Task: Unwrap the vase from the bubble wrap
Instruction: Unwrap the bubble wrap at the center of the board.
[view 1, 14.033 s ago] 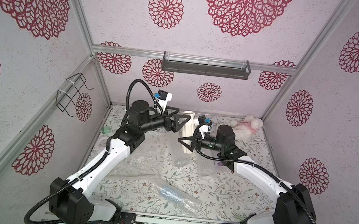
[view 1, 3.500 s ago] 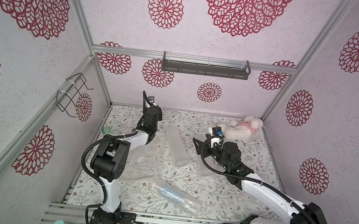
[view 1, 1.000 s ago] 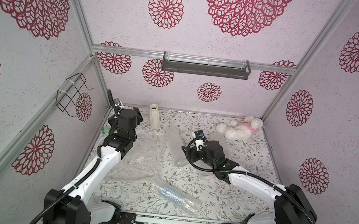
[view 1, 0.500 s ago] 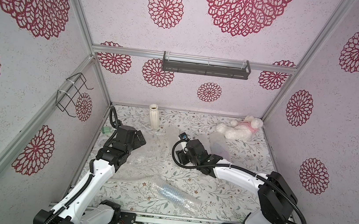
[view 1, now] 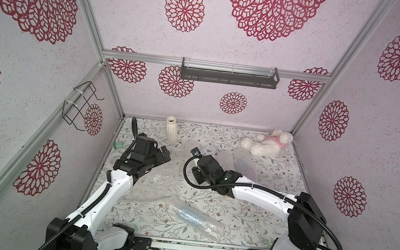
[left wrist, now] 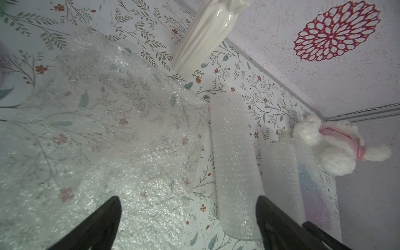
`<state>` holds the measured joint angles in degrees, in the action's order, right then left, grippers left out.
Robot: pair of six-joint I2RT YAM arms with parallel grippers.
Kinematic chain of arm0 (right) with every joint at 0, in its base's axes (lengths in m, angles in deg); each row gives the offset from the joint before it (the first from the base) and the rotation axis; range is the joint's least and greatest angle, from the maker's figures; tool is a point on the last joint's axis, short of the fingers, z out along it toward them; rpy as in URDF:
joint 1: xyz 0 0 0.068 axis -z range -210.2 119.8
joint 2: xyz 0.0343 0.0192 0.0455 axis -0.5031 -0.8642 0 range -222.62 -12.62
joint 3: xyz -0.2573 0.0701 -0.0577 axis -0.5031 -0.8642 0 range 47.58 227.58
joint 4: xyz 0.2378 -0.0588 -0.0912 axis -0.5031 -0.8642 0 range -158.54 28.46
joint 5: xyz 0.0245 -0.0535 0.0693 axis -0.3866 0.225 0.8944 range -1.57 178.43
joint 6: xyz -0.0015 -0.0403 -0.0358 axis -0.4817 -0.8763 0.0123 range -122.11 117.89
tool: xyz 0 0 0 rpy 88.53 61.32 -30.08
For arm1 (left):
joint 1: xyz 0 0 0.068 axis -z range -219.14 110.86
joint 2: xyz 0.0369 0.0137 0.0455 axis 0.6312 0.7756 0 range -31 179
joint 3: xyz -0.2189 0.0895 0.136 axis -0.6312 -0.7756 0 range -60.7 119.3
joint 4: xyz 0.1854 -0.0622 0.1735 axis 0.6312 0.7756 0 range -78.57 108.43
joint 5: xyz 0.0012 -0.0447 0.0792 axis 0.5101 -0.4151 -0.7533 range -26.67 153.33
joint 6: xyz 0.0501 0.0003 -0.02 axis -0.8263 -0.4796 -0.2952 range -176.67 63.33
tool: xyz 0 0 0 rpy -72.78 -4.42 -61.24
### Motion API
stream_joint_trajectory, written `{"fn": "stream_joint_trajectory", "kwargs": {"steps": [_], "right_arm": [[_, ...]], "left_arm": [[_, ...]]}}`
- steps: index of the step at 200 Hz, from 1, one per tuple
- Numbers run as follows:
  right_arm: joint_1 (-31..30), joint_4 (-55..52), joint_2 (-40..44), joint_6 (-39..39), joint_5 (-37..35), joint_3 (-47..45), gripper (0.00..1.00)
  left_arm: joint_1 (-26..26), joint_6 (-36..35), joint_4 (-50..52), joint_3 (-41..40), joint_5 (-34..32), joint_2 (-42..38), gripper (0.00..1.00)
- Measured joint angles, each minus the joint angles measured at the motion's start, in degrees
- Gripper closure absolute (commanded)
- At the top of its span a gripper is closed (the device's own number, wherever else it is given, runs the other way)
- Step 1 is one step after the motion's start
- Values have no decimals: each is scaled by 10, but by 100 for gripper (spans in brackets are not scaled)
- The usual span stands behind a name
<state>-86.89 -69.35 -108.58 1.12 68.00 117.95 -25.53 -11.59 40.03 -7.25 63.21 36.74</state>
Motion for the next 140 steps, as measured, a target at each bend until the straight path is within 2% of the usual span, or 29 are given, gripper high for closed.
{"fn": "stream_joint_trajectory", "kwargs": {"steps": [58, 72, 86, 102, 129, 140], "right_arm": [[-7, -21, -67, -21, -8, 17, 56], [-7, -26, -77, -23, -10, 22, 62], [-8, -27, -84, -23, -17, 25, 63], [-9, -27, -88, -24, -28, 27, 71], [-9, -25, -96, -26, -41, 38, 100], [-9, -21, -101, -24, -45, 44, 100]], "left_arm": [[0, 54, -24, -14, 57, 25, 3], [0, 62, -28, -18, 66, 27, 3], [0, 68, -31, -19, 74, 30, 3], [0, 72, -37, -19, 78, 32, 3], [0, 75, -42, -19, 83, 35, 3], [0, 75, -44, -19, 84, 35, 3]]}}
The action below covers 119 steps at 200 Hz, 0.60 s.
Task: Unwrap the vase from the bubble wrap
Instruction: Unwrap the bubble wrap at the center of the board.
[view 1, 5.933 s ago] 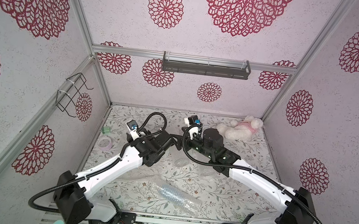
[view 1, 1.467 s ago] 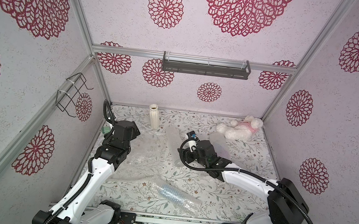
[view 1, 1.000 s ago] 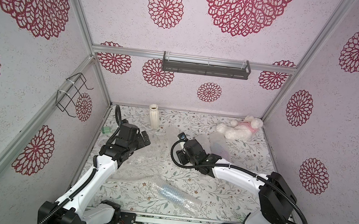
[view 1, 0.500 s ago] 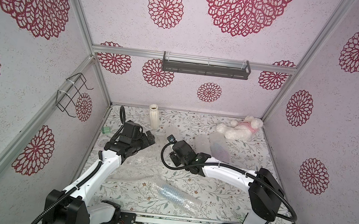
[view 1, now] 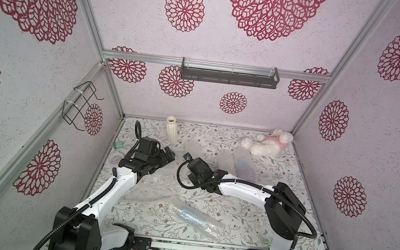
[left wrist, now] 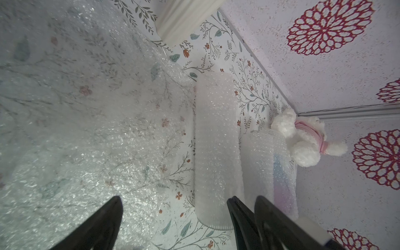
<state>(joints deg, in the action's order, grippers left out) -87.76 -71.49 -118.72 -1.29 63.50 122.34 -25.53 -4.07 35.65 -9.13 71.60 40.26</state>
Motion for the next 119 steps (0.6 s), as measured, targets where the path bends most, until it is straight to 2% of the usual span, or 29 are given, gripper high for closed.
{"fn": "stream_joint_trajectory", "kwargs": {"steps": [59, 119], "right_arm": [[0, 17, 3, 1, 2, 1, 100], [23, 66, 88, 43, 43, -66, 100]], "left_arm": [[3, 2, 0, 0, -2, 0, 3], [21, 2, 0, 0, -17, 1, 3]]}}
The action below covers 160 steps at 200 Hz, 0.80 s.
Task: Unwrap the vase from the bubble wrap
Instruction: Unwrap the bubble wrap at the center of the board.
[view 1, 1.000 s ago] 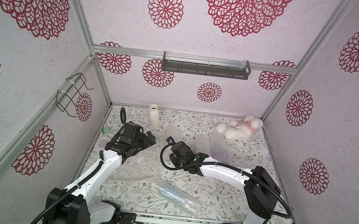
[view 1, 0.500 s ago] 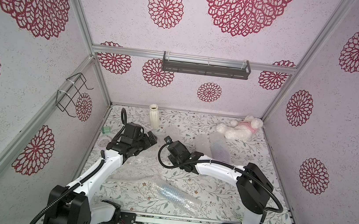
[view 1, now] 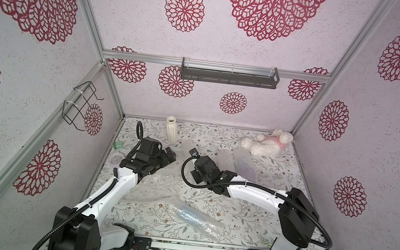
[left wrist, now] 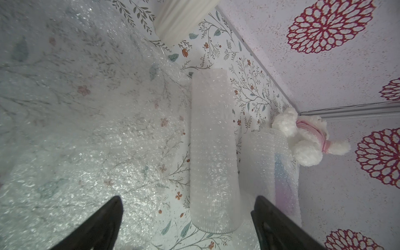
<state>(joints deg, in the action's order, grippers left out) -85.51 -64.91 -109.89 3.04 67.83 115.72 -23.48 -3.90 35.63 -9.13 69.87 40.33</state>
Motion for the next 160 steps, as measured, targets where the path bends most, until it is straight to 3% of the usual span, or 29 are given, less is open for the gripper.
{"fn": "stream_joint_trajectory", "kwargs": {"steps": [67, 160], "right_arm": [[58, 79, 50, 81, 74, -97, 100], [96, 126, 72, 119, 125, -136, 100]], "left_arm": [[37, 5, -9, 0, -18, 56, 3], [104, 40, -40, 32, -37, 163, 5]]}}
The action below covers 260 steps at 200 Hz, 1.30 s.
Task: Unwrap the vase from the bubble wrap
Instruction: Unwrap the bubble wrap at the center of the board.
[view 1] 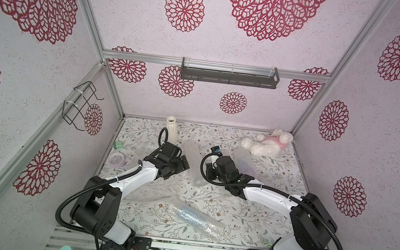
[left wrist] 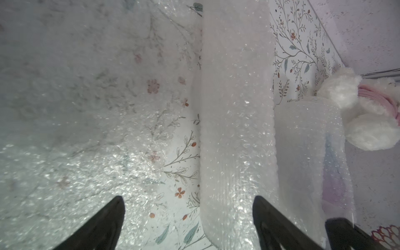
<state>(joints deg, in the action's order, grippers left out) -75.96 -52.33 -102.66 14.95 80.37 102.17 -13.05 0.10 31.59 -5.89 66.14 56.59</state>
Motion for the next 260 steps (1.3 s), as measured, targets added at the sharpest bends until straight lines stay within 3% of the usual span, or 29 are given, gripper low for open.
{"fn": "stream_joint_trajectory", "kwargs": {"steps": [108, 260], "right_arm": [[9, 9, 15, 7, 34, -10, 100], [19, 12, 39, 6, 32, -37, 100]], "left_arm": [[46, 33, -15, 147, -19, 147, 6], [52, 48, -18, 122, -21, 169, 7]]}}
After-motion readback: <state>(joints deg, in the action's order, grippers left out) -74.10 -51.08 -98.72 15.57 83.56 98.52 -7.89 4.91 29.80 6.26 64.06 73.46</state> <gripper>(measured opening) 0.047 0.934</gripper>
